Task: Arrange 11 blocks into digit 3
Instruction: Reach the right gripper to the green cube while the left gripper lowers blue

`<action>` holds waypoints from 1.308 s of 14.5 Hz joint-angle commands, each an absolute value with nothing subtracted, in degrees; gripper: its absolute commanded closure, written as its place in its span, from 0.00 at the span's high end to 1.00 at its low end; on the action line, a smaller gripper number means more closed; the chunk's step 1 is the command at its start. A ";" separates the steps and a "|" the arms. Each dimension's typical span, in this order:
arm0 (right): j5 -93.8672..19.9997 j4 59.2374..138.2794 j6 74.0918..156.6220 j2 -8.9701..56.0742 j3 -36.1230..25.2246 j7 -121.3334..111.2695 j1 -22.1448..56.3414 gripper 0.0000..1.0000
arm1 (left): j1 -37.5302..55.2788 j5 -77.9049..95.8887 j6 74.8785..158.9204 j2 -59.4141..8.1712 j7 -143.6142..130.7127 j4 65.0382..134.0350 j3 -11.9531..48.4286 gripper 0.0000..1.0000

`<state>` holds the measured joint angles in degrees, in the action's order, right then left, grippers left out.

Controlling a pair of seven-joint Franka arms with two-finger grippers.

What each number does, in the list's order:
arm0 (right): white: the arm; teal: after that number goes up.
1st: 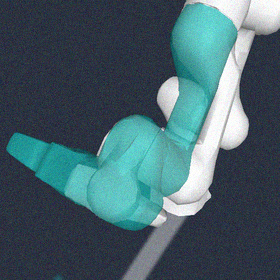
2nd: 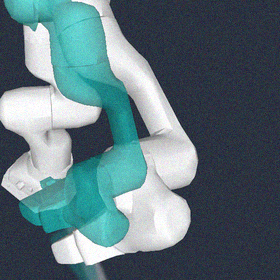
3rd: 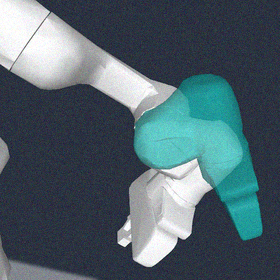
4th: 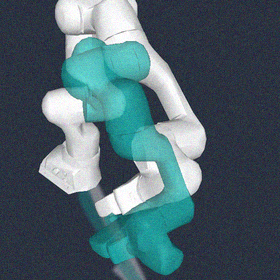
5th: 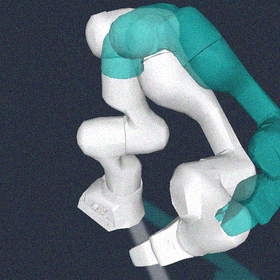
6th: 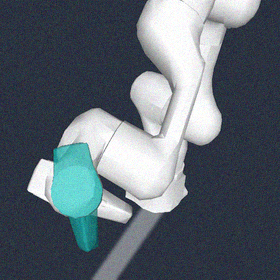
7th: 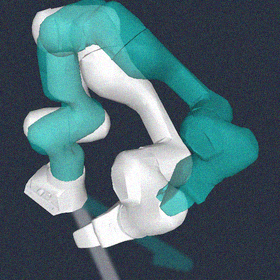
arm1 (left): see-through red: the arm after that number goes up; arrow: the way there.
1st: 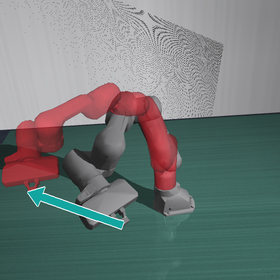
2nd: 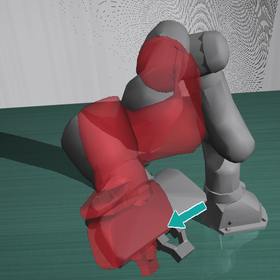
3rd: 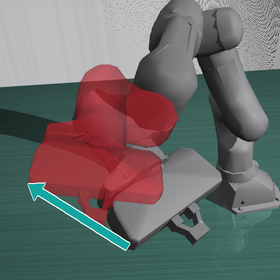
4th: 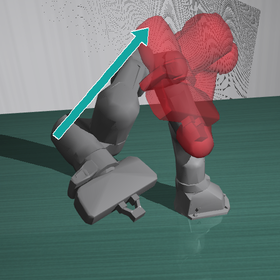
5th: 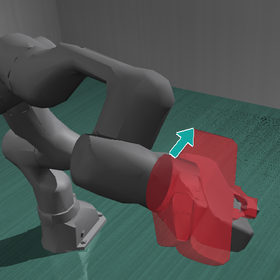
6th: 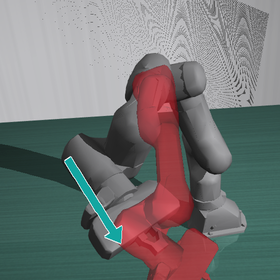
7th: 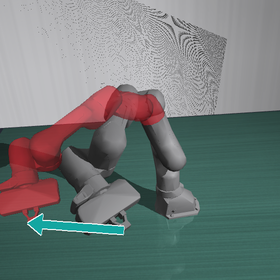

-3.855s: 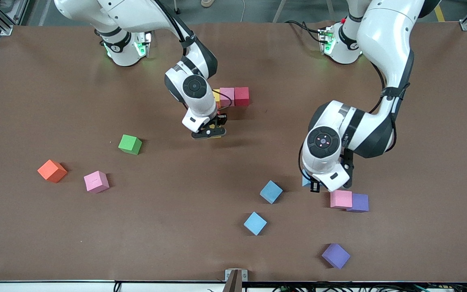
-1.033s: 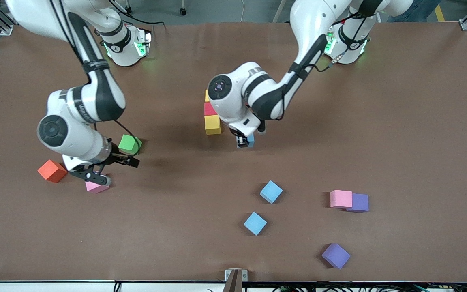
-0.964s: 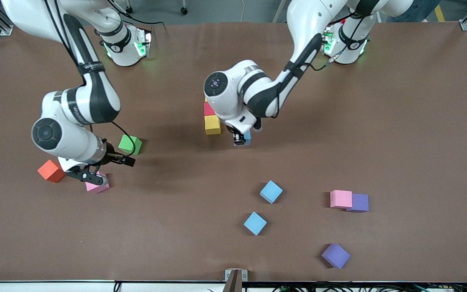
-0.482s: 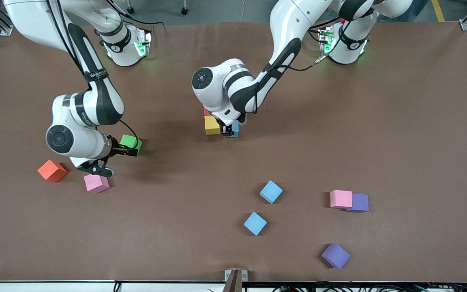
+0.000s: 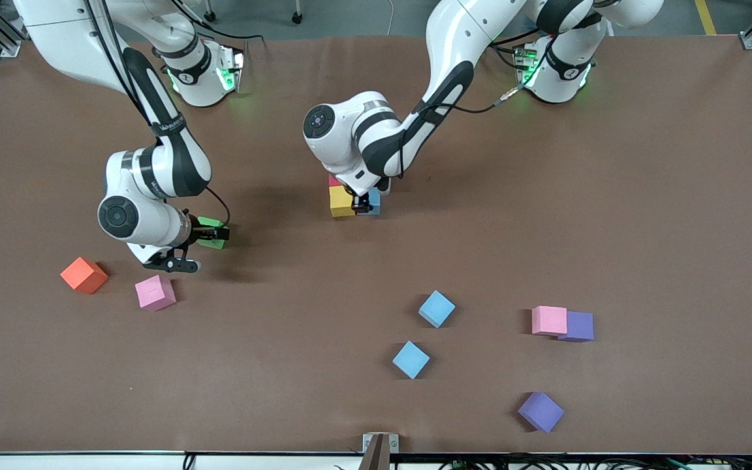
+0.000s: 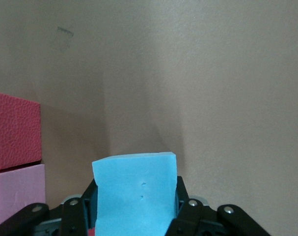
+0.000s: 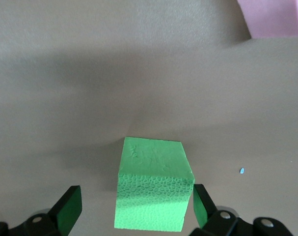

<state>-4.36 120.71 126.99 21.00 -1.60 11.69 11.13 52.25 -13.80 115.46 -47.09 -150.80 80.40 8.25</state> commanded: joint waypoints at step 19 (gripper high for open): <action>-3.95 122.43 130.78 22.58 -1.14 11.51 8.79 1.00 | 53.53 -16.08 116.20 -45.53 -151.52 79.81 7.12 1.00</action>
<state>-3.76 121.71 129.30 22.34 -1.46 11.42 8.92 53.02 -14.92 117.32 -47.00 -151.10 79.90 7.57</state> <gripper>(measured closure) 0.000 0.000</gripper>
